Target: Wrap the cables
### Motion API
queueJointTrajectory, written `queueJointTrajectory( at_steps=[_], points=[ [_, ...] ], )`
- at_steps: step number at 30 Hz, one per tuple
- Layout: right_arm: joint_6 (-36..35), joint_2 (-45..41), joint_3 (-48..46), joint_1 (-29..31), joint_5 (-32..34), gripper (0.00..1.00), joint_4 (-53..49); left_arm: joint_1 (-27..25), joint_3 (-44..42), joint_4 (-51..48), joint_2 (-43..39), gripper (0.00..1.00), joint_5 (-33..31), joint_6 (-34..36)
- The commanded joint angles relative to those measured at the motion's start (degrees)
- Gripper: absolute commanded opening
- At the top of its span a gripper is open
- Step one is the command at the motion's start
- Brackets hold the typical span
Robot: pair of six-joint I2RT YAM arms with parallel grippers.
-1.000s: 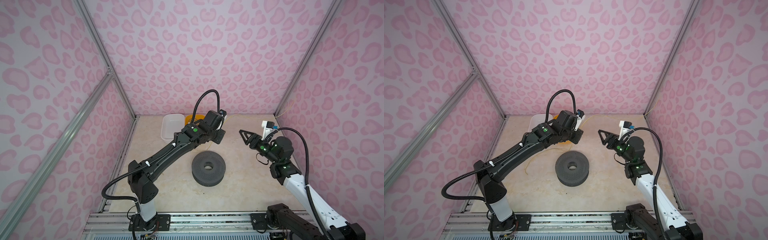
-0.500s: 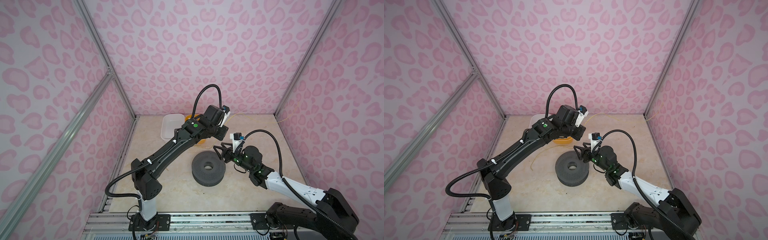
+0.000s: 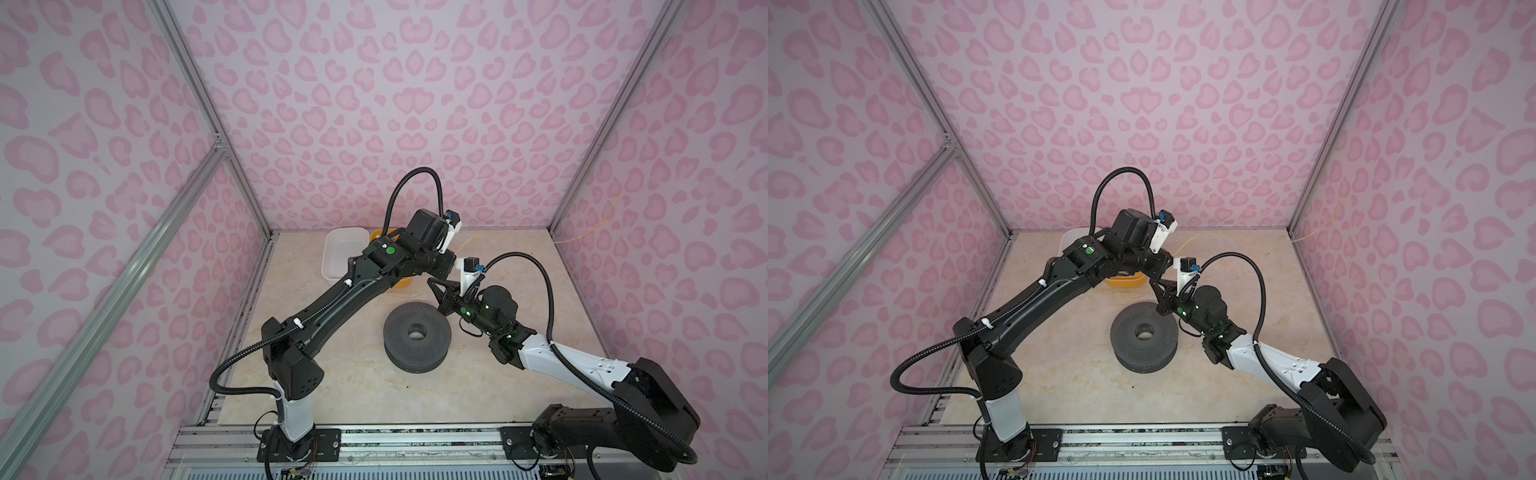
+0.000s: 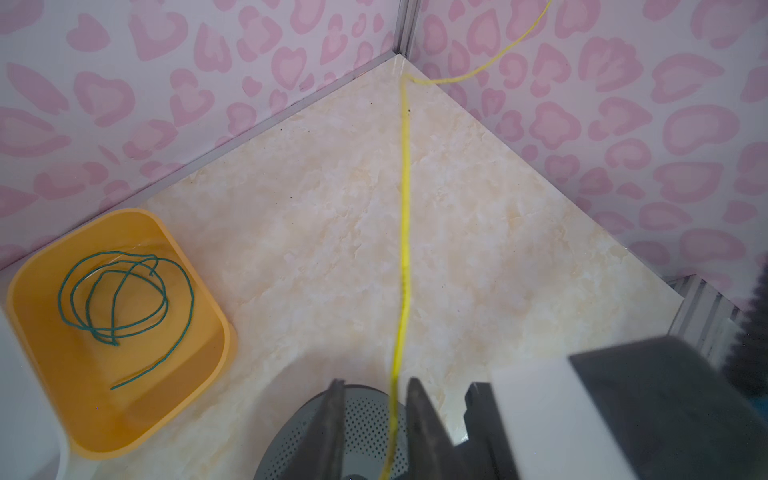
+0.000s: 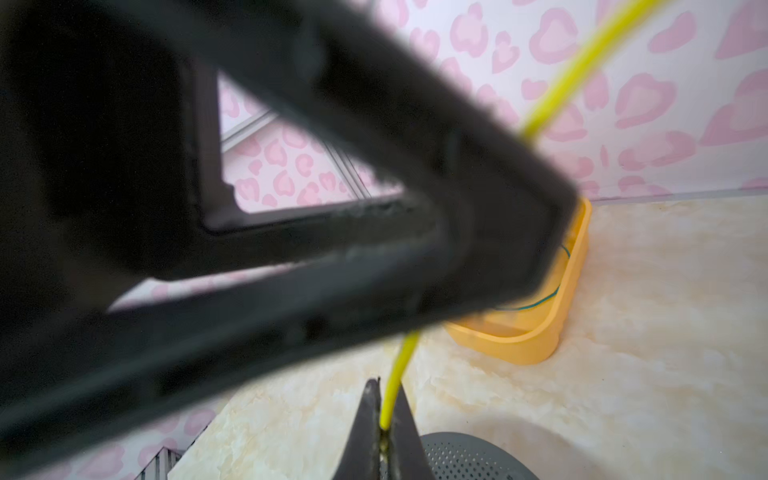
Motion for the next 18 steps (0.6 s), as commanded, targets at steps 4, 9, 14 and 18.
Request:
queueJointTrajectory(
  at_steps=[4,9,14,18],
  points=[
    [-0.7,-5.7,-1.2,-0.9,3.4,0.0,-3.0,2.1,-0.6,-0.1,-7.5,0.7,-5.9,3.6],
    [-5.2,-13.3,0.2,-4.4,0.4,0.0,-15.3,7.3,-13.0,1.2,-20.7,0.75,-14.8,2.2],
    [-5.9,-20.4,0.1,-9.7,-2.6,0.0,-20.4,12.8,-31.8,3.2,-31.9,0.79,-18.4,-4.6],
    [-6.3,-24.2,0.6,-11.8,-3.6,0.0,-22.9,16.7,-43.0,3.5,-36.4,0.81,-18.9,-9.2]
  ],
)
